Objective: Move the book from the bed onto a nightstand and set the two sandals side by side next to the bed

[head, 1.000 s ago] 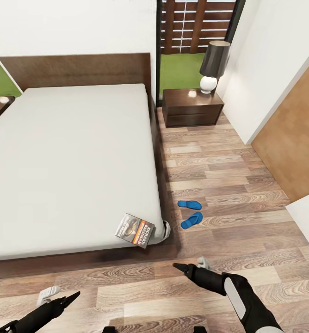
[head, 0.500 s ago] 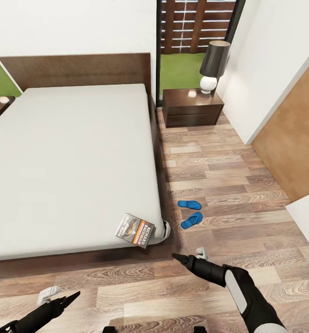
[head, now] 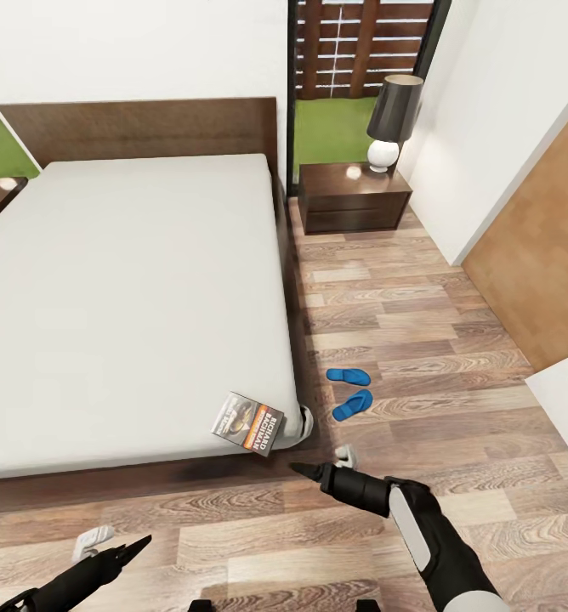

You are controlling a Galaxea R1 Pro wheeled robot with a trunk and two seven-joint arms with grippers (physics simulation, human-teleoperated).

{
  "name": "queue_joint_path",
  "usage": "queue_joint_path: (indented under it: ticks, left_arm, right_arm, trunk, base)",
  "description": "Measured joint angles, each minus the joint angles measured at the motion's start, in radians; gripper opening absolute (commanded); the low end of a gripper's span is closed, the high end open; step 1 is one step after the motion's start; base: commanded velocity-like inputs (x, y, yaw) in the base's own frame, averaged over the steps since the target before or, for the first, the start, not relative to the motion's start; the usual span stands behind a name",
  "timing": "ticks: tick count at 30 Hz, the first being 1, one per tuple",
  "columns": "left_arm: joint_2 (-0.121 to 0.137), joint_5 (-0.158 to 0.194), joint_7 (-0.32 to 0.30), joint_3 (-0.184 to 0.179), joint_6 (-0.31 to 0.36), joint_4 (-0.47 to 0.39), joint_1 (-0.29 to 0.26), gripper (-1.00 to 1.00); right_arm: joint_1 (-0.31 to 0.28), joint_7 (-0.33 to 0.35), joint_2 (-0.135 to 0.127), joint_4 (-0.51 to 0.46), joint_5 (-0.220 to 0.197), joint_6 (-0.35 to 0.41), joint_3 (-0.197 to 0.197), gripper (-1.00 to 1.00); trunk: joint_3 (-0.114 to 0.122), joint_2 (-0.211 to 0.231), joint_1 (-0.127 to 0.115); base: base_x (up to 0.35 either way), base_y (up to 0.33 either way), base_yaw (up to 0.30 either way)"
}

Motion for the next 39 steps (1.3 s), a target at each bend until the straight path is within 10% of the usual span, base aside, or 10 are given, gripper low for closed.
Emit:
queue_joint_path:
  ticks: [6, 26, 39]
  left_arm:
    - [-0.001, 0.0, 0.0, 0.0, 0.0, 0.001, 0.0, 1.0]
    - [-0.016, -0.001, 0.002, 0.0, 0.0, 0.001, 0.0, 1.0]
    - [-0.019, 0.0, 0.001, -0.001, 0.001, 0.001, 0.0, 1.0]
  right_arm:
    - [0.0, 0.003, 0.005, -0.01, -0.023, -0.004, 0.066, 1.0]
    - [0.0, 0.004, 0.002, -0.017, -0.036, -0.008, 0.07, 1.0]
    - [0.0, 0.147, 0.002, -0.097, -0.16, -0.012, 0.07, 1.0]
  trunk:
    - [0.0, 0.0, 0.0]
    - [0.0, 0.0, 0.0]
    - [0.0, 0.0, 0.0]
  base:
    - [0.0, 0.0, 0.0]
    - [0.0, 0.0, 0.0]
    - [0.0, 0.0, 0.0]
